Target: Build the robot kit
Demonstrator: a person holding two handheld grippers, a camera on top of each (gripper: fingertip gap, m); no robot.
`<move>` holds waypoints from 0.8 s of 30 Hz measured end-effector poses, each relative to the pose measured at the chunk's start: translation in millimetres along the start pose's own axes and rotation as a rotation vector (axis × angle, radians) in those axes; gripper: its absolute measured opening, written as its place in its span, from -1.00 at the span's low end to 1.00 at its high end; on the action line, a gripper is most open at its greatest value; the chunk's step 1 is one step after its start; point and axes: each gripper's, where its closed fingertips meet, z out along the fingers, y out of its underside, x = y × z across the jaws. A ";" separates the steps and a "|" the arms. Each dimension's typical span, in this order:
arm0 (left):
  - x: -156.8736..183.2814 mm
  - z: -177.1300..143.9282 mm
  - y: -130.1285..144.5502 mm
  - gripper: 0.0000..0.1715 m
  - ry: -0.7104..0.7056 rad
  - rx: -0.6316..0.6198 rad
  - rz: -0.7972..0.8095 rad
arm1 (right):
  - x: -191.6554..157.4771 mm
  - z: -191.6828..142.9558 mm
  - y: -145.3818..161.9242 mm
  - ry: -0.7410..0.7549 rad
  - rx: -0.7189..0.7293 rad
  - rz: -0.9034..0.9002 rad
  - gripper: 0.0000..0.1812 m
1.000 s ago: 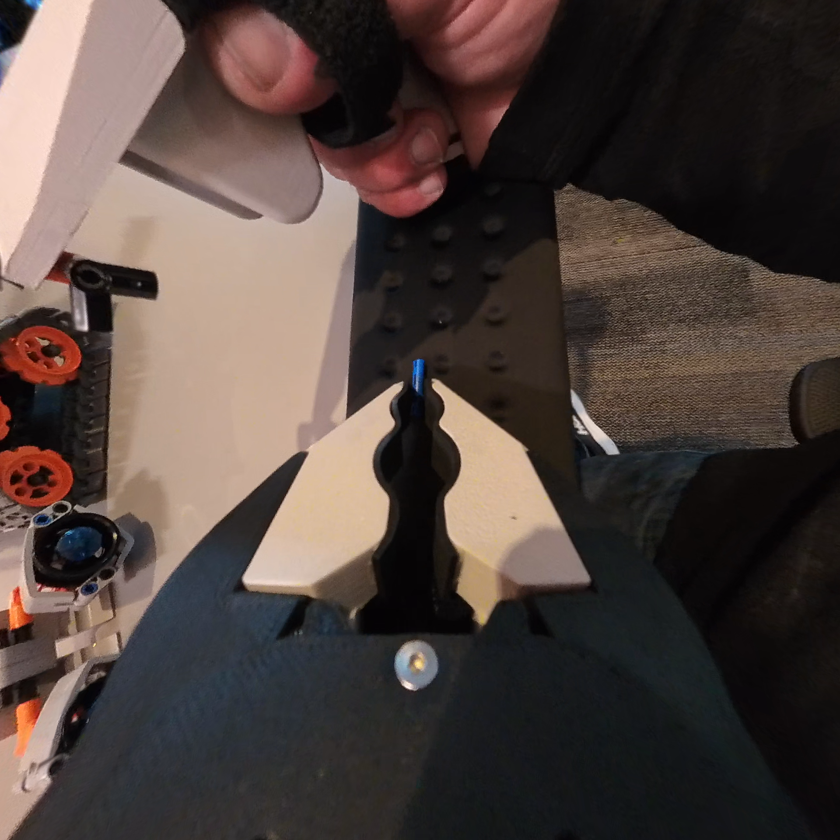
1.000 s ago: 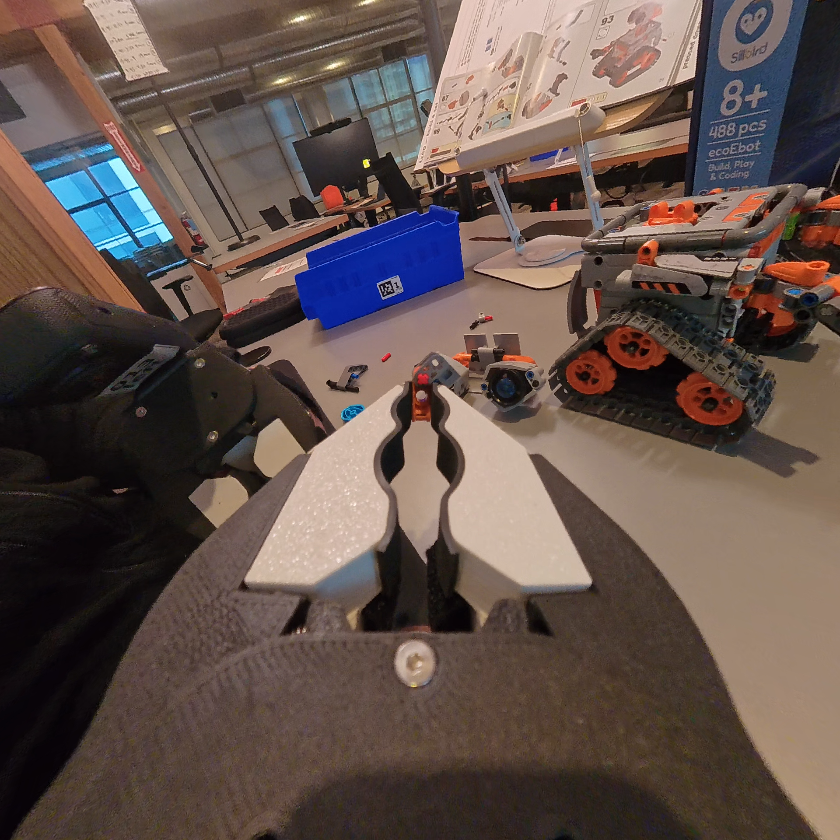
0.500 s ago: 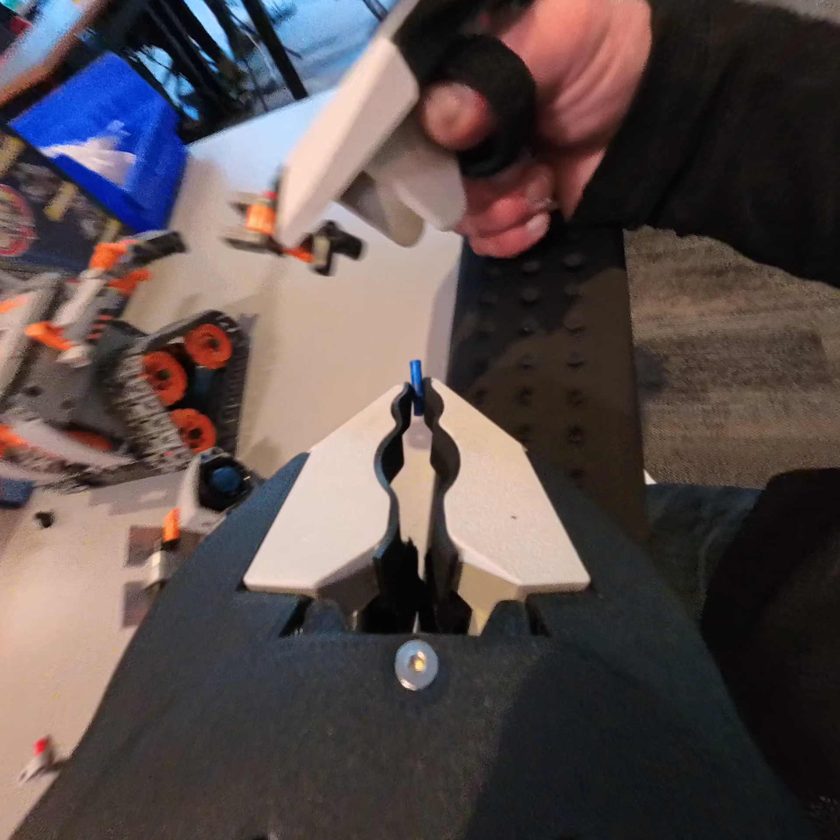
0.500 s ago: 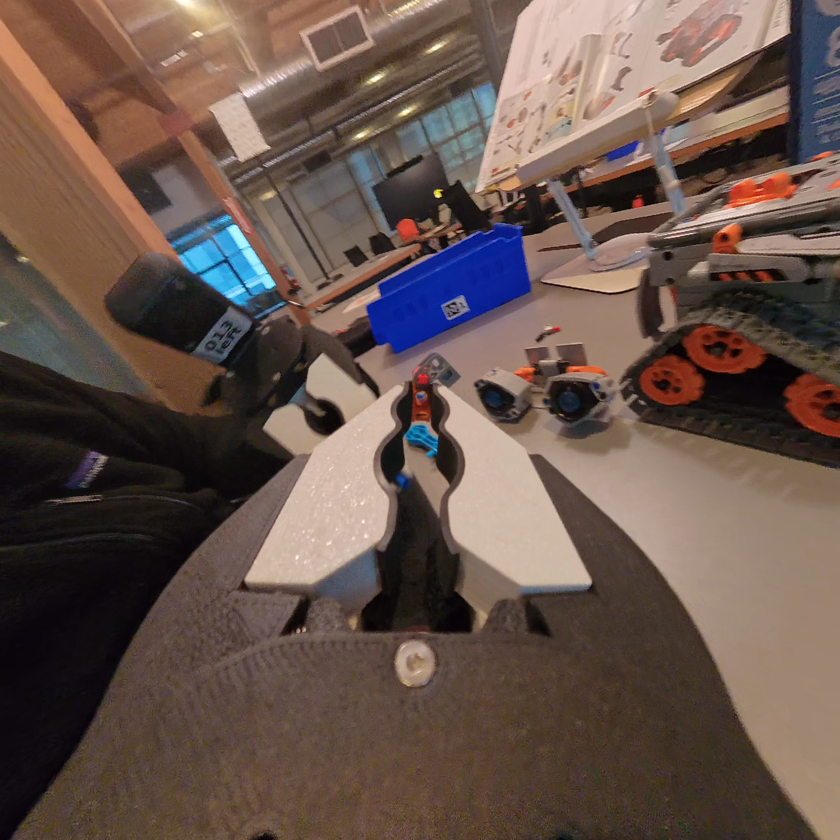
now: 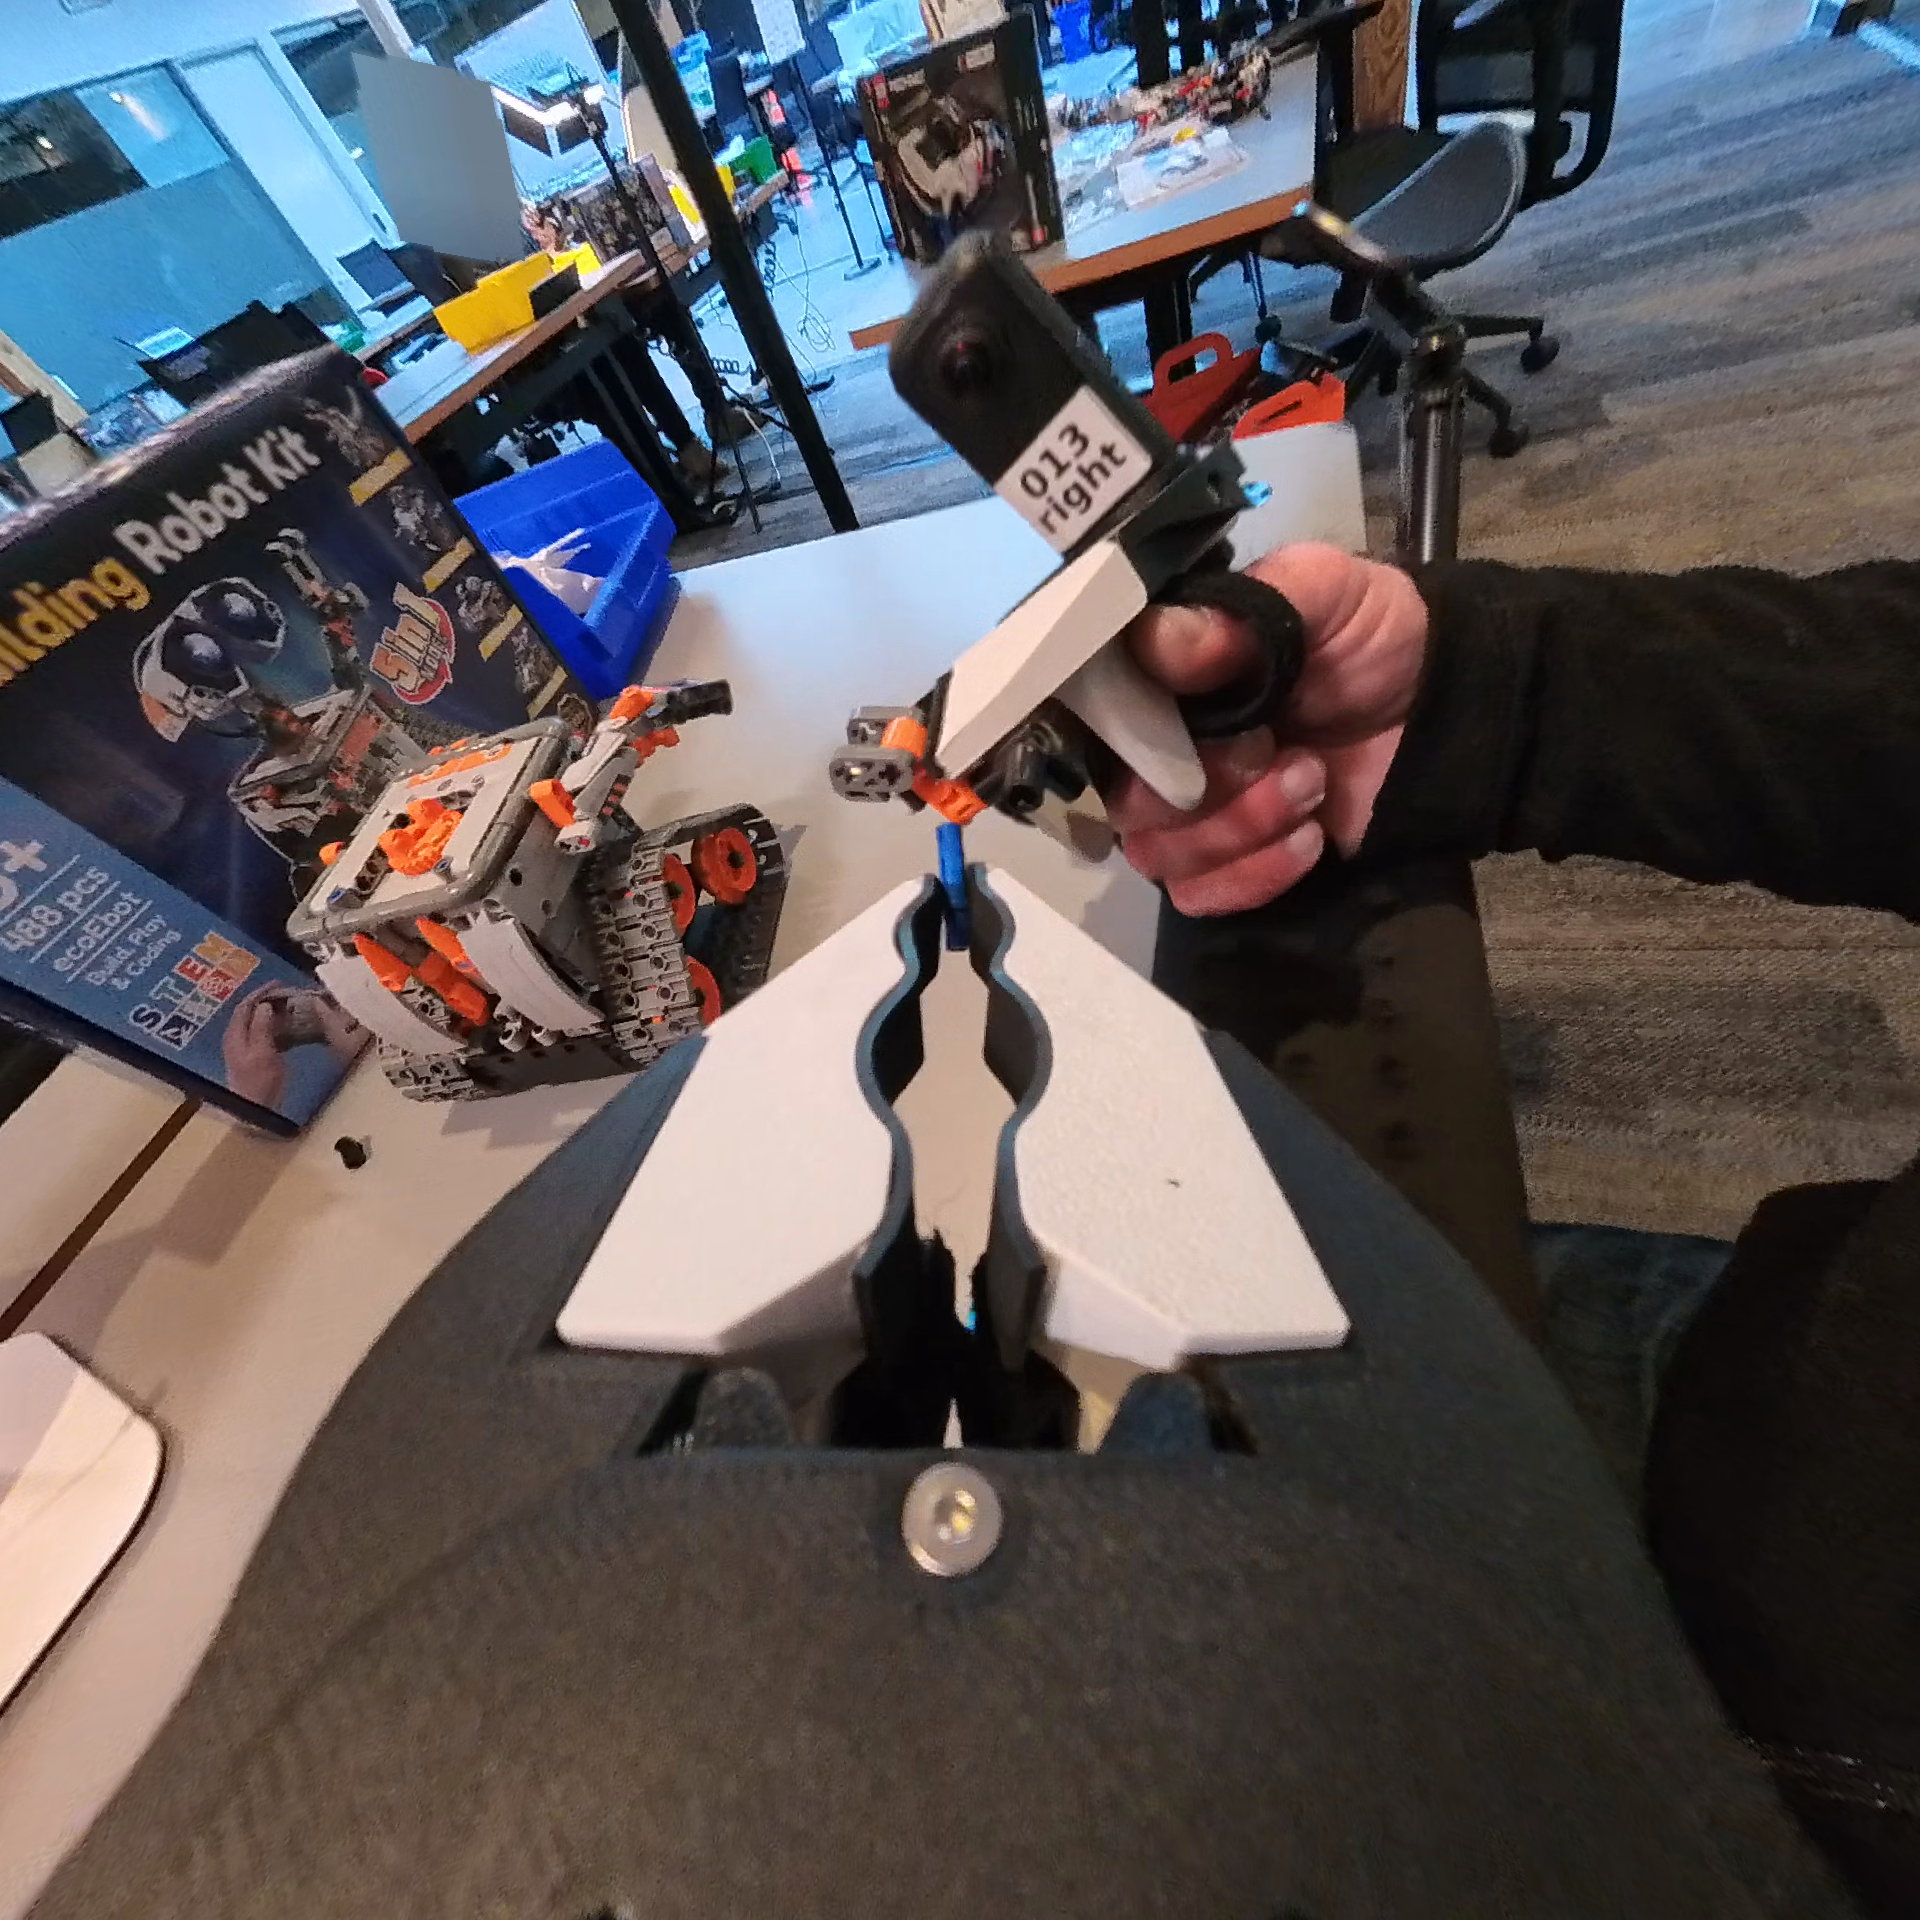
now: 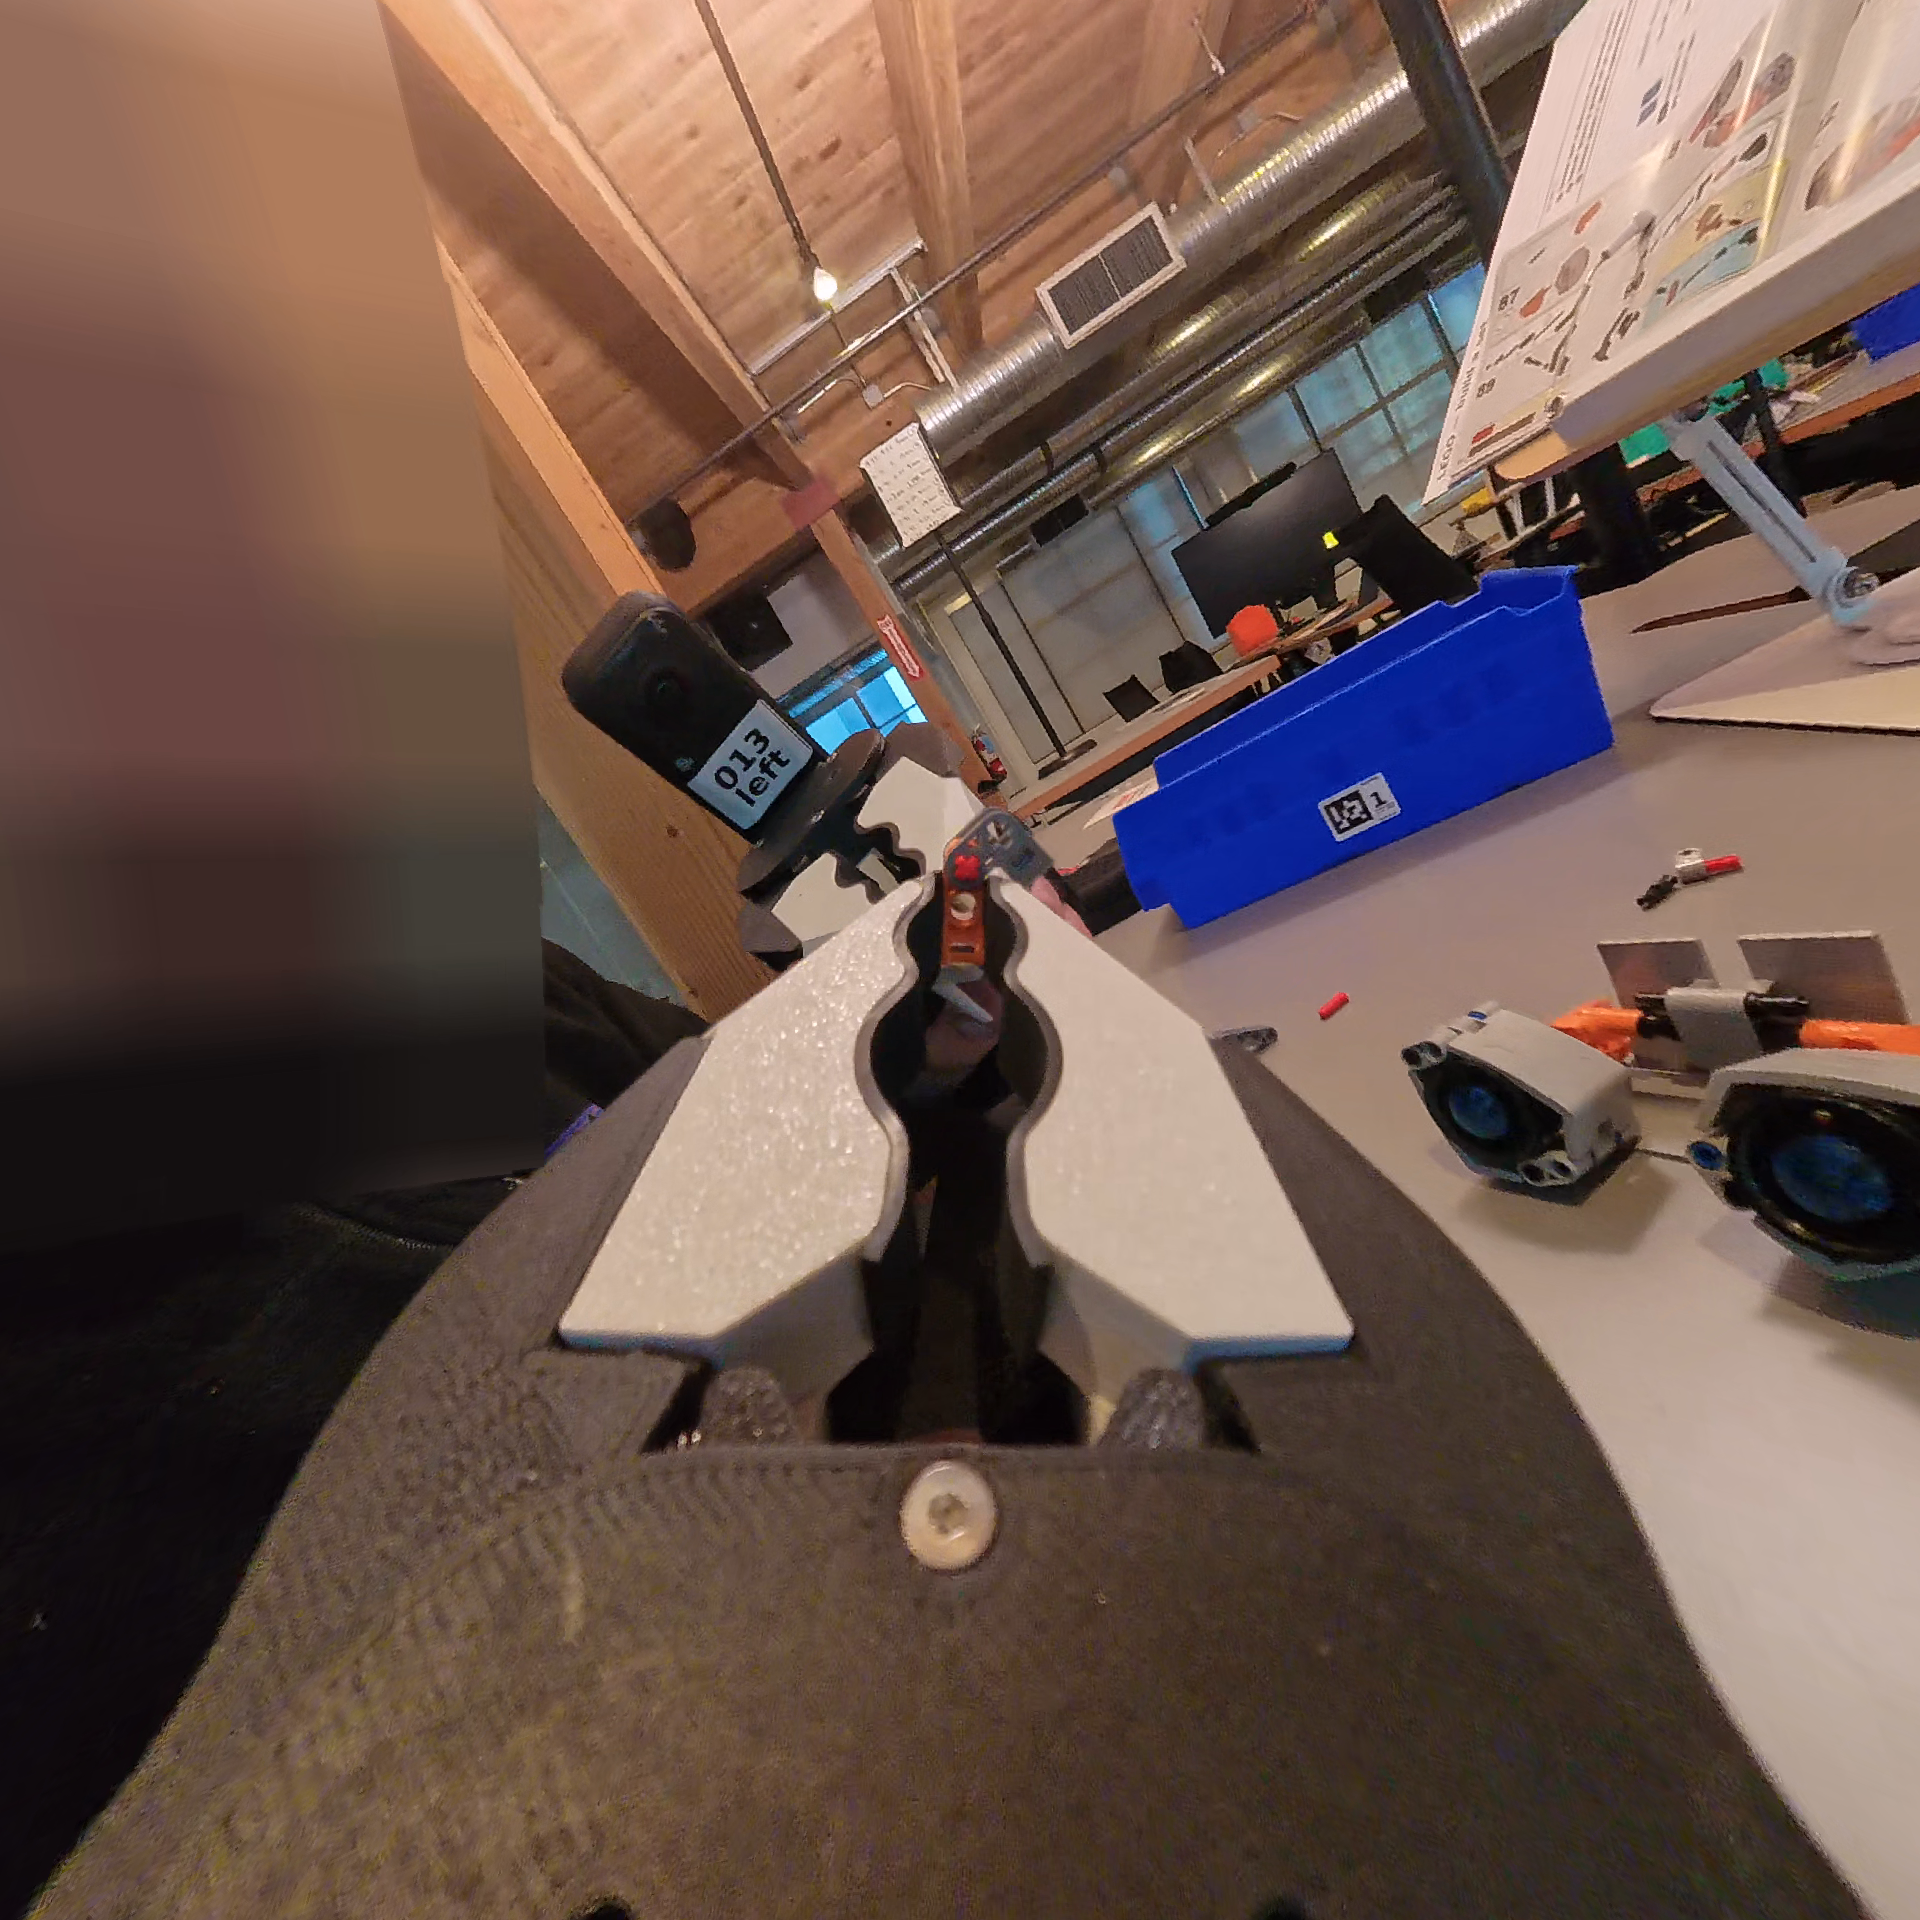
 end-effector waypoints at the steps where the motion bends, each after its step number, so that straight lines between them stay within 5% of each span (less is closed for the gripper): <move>1: -1.9 -2.1 0.0 -0.96 0.003 0.007 -0.013 | 0.7 1.5 -0.2 -0.002 0.002 0.004 -0.94; 15: -9.8 -8.4 2.7 -0.96 -0.016 0.009 -0.012 | 6.3 12.7 6.0 0.003 -0.029 0.014 -0.94; 24: -12.3 -4.6 20.6 -0.97 -0.106 -0.112 0.151 | 20.8 10.9 20.4 0.173 -0.199 -0.128 -0.94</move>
